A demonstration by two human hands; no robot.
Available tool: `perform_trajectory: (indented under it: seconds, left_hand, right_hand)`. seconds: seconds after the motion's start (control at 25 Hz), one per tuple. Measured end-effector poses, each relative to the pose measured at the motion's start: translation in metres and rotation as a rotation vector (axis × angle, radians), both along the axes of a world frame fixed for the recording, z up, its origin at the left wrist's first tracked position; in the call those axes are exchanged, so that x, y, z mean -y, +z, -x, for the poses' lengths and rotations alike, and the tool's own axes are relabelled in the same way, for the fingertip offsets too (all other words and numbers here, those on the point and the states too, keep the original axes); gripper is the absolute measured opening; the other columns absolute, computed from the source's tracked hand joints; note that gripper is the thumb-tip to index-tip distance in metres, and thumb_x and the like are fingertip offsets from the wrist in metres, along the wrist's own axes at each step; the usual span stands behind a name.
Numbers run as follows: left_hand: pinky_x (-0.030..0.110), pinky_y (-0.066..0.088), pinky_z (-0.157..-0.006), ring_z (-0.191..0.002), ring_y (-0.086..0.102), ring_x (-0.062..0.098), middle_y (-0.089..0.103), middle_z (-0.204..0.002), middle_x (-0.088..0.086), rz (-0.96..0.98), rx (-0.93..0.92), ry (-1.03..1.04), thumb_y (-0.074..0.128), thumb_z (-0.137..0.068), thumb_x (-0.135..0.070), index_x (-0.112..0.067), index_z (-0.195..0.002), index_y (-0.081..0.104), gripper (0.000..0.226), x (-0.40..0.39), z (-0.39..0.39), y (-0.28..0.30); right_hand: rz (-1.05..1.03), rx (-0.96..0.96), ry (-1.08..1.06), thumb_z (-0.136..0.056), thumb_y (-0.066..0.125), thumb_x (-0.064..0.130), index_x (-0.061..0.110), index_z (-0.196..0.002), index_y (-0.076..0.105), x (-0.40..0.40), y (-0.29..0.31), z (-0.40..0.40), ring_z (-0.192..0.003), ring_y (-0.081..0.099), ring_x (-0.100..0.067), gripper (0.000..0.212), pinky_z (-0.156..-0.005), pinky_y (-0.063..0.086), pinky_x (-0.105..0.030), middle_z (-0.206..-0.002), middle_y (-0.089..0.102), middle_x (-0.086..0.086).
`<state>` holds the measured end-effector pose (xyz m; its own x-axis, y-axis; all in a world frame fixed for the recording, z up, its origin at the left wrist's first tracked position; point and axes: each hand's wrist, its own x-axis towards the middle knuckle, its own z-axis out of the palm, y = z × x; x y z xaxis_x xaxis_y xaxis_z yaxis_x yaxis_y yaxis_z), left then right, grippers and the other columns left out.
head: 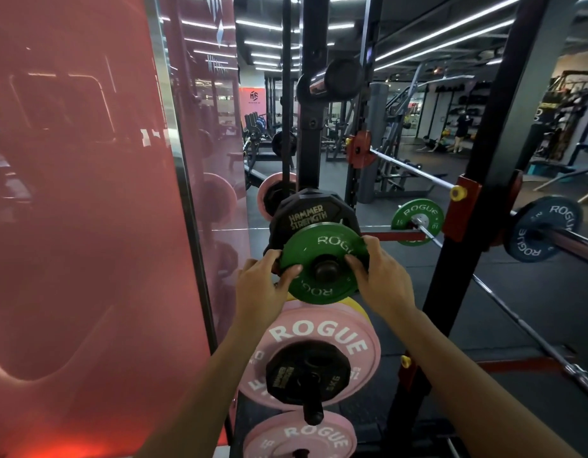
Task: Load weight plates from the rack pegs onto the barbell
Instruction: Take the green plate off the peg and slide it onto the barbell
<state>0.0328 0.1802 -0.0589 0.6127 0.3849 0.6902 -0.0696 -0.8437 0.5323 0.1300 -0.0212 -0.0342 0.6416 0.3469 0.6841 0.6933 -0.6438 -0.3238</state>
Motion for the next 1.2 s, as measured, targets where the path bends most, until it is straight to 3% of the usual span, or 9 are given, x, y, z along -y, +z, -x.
perform_trajectory:
  seconds: [0.2, 0.28, 0.4, 0.6, 0.76, 0.92, 1.04, 1.2]
  left_hand:
    - [0.036, 0.031, -0.082, -0.095, 0.056, 0.022, 0.069, -0.086, -0.008, -0.092, 0.034, 0.044, 0.058, -0.080, -0.062, -0.023, -0.103, 0.066, 0.046, 0.023, 0.036, 0.005]
    - [0.037, 0.031, -0.083, -0.096, 0.056, 0.022, 0.068, -0.086, -0.009, -0.116, 0.045, 0.049, 0.059, -0.082, -0.061, -0.025, -0.104, 0.065, 0.043, 0.052, 0.055, 0.012]
    - [0.036, 0.029, -0.082, -0.096, 0.053, 0.022, 0.067, -0.082, -0.008, -0.179, 0.082, 0.046, 0.064, -0.083, -0.057, -0.026, -0.103, 0.065, 0.037, 0.117, 0.077, 0.024]
    - [0.043, 0.036, -0.085, -0.096, 0.050, 0.023, 0.064, -0.079, -0.003, -0.248, 0.056, -0.033, 0.051, -0.085, -0.067, -0.026, -0.108, 0.065, 0.049, 0.242, 0.083, 0.018]
    - [0.041, 0.029, -0.081, -0.093, 0.056, 0.028, 0.064, -0.074, 0.002, -0.308, 0.102, -0.168, 0.061, -0.085, -0.060, -0.019, -0.106, 0.069, 0.046, 0.344, 0.075, 0.012]
    - [0.039, 0.028, -0.082, -0.089, 0.056, 0.028, 0.061, -0.073, 0.000, -0.309, 0.110, -0.288, 0.059, -0.086, -0.060, -0.019, -0.102, 0.069, 0.045, 0.424, 0.056, 0.007]
    - [0.040, 0.031, -0.084, -0.088, 0.054, 0.024, 0.061, -0.073, -0.005, -0.264, 0.109, -0.402, 0.065, -0.084, -0.056, -0.021, -0.103, 0.069, 0.040, 0.480, 0.023, 0.003]
    - [0.040, 0.031, -0.086, -0.092, 0.053, 0.022, 0.067, -0.079, -0.006, -0.239, 0.078, -0.441, 0.058, -0.085, -0.061, -0.024, -0.108, 0.068, 0.044, 0.535, -0.033, 0.000]
  right_hand:
    - [-0.007, 0.006, -0.003, -0.096, 0.050, 0.043, 0.014, -0.119, 0.044, 0.034, 0.002, 0.050, -0.087, 0.056, -0.024, 0.036, -0.055, 0.036, -0.030, -0.085, 0.051, 0.005]
    - [-0.033, 0.029, 0.005, -0.097, 0.049, 0.043, 0.013, -0.120, 0.045, 0.063, 0.004, 0.072, -0.089, 0.058, -0.025, 0.038, -0.053, 0.039, -0.032, -0.086, 0.056, 0.002]
    - [-0.041, 0.079, -0.051, -0.097, 0.047, 0.045, 0.014, -0.123, 0.045, 0.132, 0.010, 0.099, -0.093, 0.059, -0.026, 0.041, -0.055, 0.046, -0.034, -0.094, 0.065, -0.005]
    - [-0.061, 0.102, -0.211, -0.096, 0.053, 0.041, 0.012, -0.122, 0.048, 0.268, 0.011, 0.147, -0.085, 0.060, -0.029, 0.039, -0.059, 0.040, -0.033, -0.089, 0.064, -0.006]
    - [-0.074, 0.053, -0.396, -0.096, 0.053, 0.041, 0.013, -0.120, 0.050, 0.368, -0.002, 0.172, -0.084, 0.060, -0.029, 0.037, -0.060, 0.036, -0.031, -0.085, 0.060, -0.001]
    - [-0.070, -0.011, -0.561, -0.097, 0.049, 0.044, 0.017, -0.124, 0.048, 0.444, -0.011, 0.175, -0.090, 0.058, -0.028, 0.038, -0.061, 0.040, -0.034, -0.094, 0.063, -0.003]
    - [-0.078, -0.025, -0.642, -0.097, 0.047, 0.046, 0.018, -0.122, 0.047, 0.498, -0.019, 0.154, -0.091, 0.059, -0.027, 0.038, -0.060, 0.040, -0.034, -0.088, 0.061, 0.000]
    - [-0.072, -0.028, -0.693, -0.097, 0.044, 0.047, 0.018, -0.122, 0.045, 0.550, -0.020, 0.108, -0.084, 0.056, -0.022, 0.038, -0.058, 0.041, -0.034, -0.081, 0.048, 0.010]
